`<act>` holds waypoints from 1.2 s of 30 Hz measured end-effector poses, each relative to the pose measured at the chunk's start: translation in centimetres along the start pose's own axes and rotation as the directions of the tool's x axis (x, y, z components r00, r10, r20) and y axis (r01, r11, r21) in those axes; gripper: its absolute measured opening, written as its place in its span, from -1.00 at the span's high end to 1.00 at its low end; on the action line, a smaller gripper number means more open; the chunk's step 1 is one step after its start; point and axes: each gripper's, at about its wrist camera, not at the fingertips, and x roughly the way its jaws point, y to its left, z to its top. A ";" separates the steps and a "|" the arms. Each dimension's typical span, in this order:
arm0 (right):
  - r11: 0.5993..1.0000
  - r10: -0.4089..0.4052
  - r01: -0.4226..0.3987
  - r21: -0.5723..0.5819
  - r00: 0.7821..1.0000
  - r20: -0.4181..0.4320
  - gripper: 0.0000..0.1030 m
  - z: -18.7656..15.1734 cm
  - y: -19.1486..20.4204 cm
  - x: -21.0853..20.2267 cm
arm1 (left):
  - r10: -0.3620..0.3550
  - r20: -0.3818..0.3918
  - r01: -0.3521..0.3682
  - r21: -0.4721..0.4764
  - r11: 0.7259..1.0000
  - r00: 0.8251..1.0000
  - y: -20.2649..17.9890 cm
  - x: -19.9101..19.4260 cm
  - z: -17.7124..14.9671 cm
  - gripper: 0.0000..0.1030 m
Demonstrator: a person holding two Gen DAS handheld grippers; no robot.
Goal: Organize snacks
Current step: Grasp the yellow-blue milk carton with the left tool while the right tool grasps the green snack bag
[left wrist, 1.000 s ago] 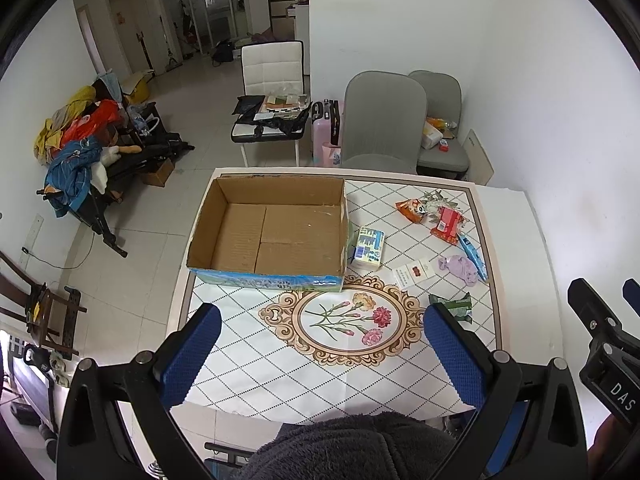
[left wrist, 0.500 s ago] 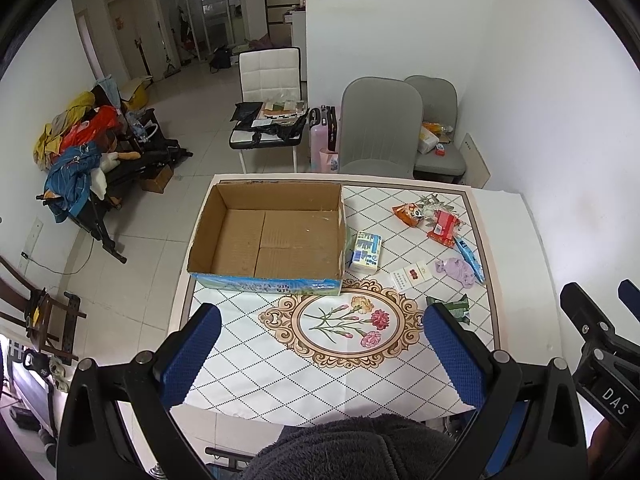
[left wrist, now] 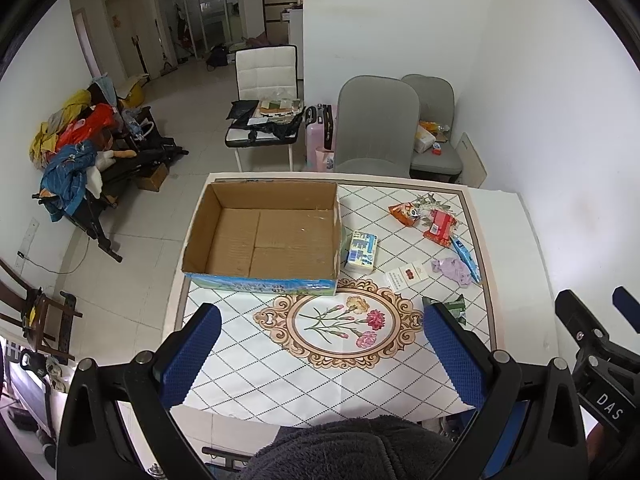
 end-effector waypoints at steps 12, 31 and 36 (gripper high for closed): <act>0.997 0.012 0.001 0.071 0.985 -0.174 -1.00 1.4 -5.3 10.7 | -0.070 -0.110 0.083 0.116 0.990 0.991 -4.2 13.0 5.9 -1.00; 0.861 0.246 0.138 0.490 0.730 -0.638 -1.00 -5.9 -15.7 44.9 | 0.200 -0.574 0.072 0.416 0.907 0.794 -15.5 47.1 6.7 -0.92; 0.615 0.503 0.213 0.760 0.636 -0.585 -0.97 -13.6 -14.8 47.3 | 0.253 -0.604 0.051 0.440 0.897 0.755 -15.5 49.6 6.0 -0.92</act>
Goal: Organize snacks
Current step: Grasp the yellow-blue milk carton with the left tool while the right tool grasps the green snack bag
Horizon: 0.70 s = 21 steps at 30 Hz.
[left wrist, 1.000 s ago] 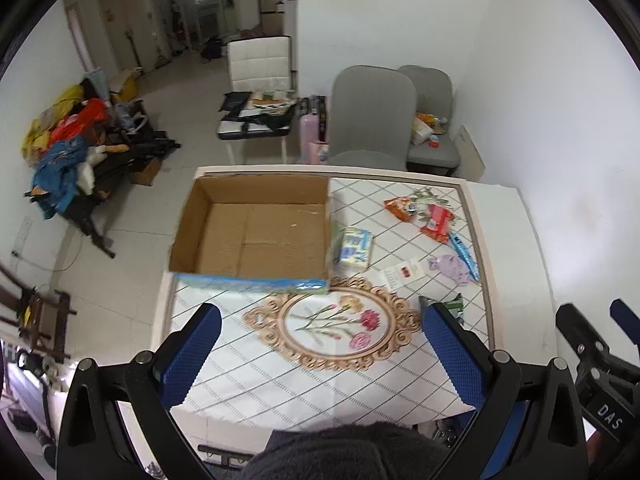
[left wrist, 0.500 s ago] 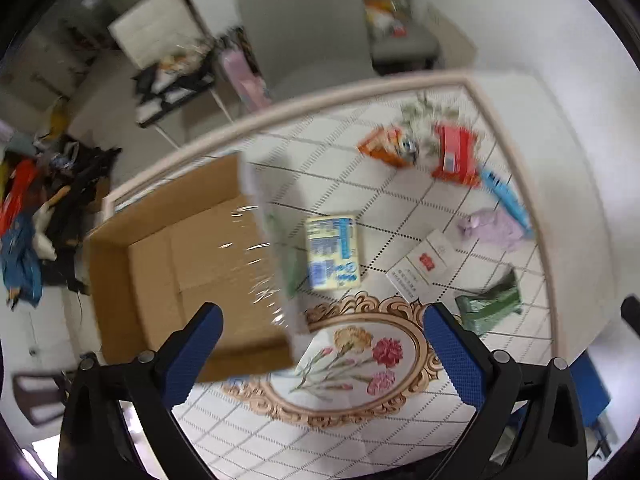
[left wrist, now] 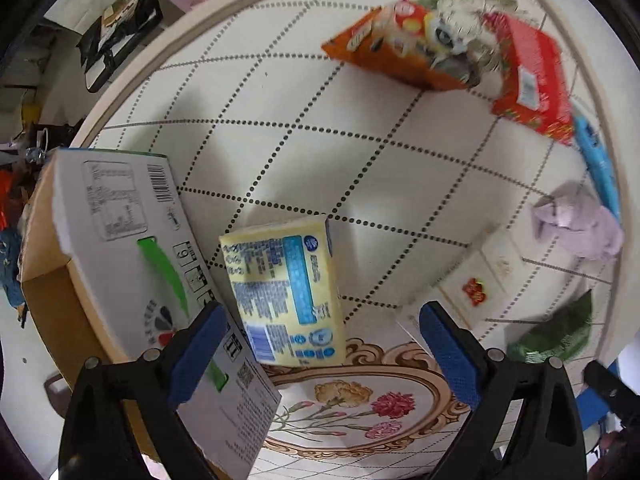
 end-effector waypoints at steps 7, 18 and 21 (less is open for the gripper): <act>0.996 0.026 -0.020 0.083 0.998 -0.064 -0.34 -0.4 0.0 4.2 | 0.073 -0.081 -0.071 0.023 0.997 0.994 0.1 3.5 1.7 -0.92; 0.888 -0.270 0.256 -0.382 0.963 0.017 0.03 -0.3 7.0 4.2 | 0.018 -0.116 -0.017 0.015 1.000 0.993 -1.6 7.1 0.6 -0.20; 0.871 -0.298 0.293 -0.394 0.953 0.049 -0.06 -0.4 8.1 4.3 | -0.054 -0.113 0.053 -0.015 0.998 0.992 -2.4 7.6 -0.5 -0.21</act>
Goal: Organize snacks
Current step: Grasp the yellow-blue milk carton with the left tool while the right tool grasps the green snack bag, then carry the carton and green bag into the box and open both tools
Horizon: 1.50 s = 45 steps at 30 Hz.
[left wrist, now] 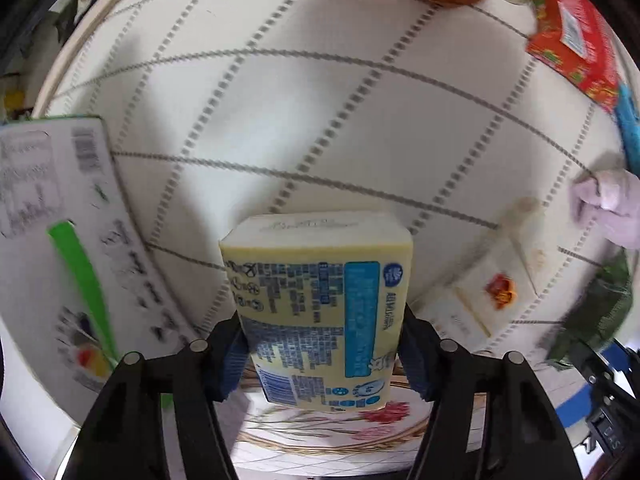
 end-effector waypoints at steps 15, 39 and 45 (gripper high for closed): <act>0.989 0.085 -0.095 0.117 0.993 0.086 0.35 -1.4 -2.5 -1.4 | -0.111 0.155 0.134 -0.146 0.980 0.982 3.2 -1.6 -7.6 -0.18; 0.828 0.277 -0.132 -0.545 0.942 0.192 0.37 -13.5 26.8 -18.3 | -0.184 0.491 0.345 -0.261 0.901 0.851 23.0 -18.9 -18.6 -0.18; 0.827 0.196 -0.070 -0.557 0.966 0.170 0.37 -11.5 36.5 -15.0 | -0.210 0.432 0.349 -0.274 0.896 0.877 30.6 -15.3 -14.8 -0.18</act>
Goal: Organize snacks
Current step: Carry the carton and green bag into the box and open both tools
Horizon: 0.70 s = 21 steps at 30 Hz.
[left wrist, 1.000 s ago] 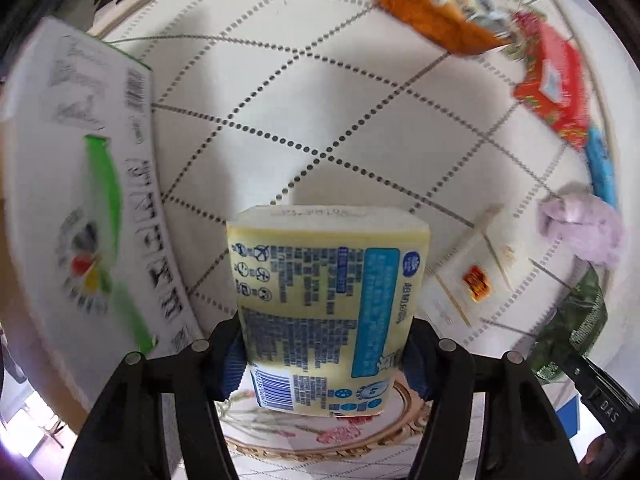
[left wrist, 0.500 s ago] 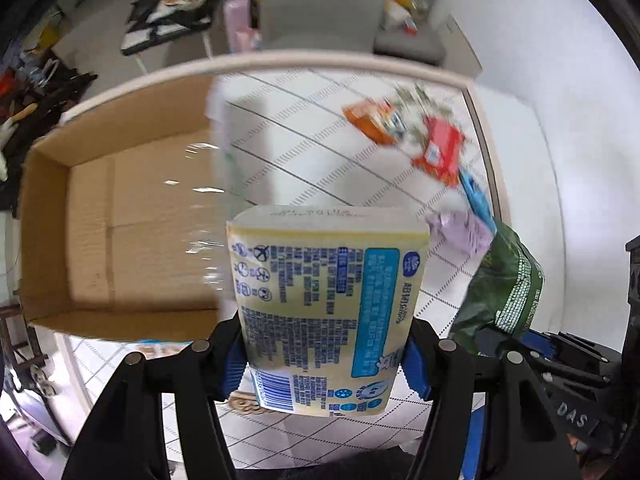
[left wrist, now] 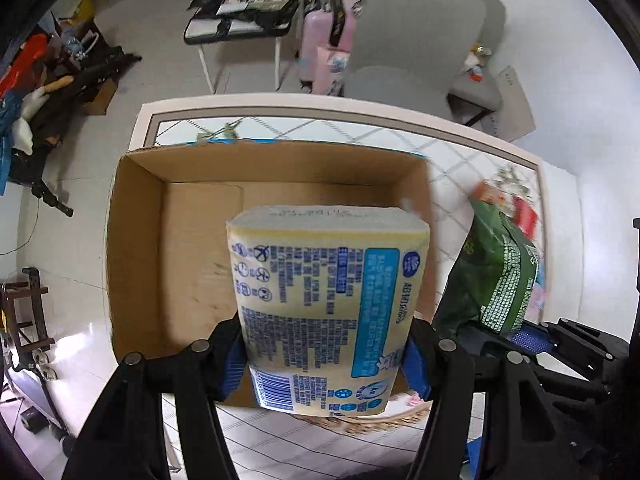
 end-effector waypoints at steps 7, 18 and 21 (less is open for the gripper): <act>0.997 -0.073 0.071 -0.024 0.993 -0.096 0.37 4.9 2.7 8.4 | -0.080 -0.139 0.080 -0.001 0.997 0.987 4.7 6.7 4.6 -0.18; 0.986 -0.168 0.165 -0.033 0.966 -0.194 0.35 7.4 1.4 15.8 | -0.127 -0.279 0.127 -0.018 0.992 0.952 5.3 13.5 6.7 -0.20; 0.979 -0.206 0.200 -0.051 0.961 -0.187 0.32 7.5 1.5 16.2 | -0.128 -0.305 0.121 -0.041 0.992 0.944 5.5 14.3 6.8 -0.28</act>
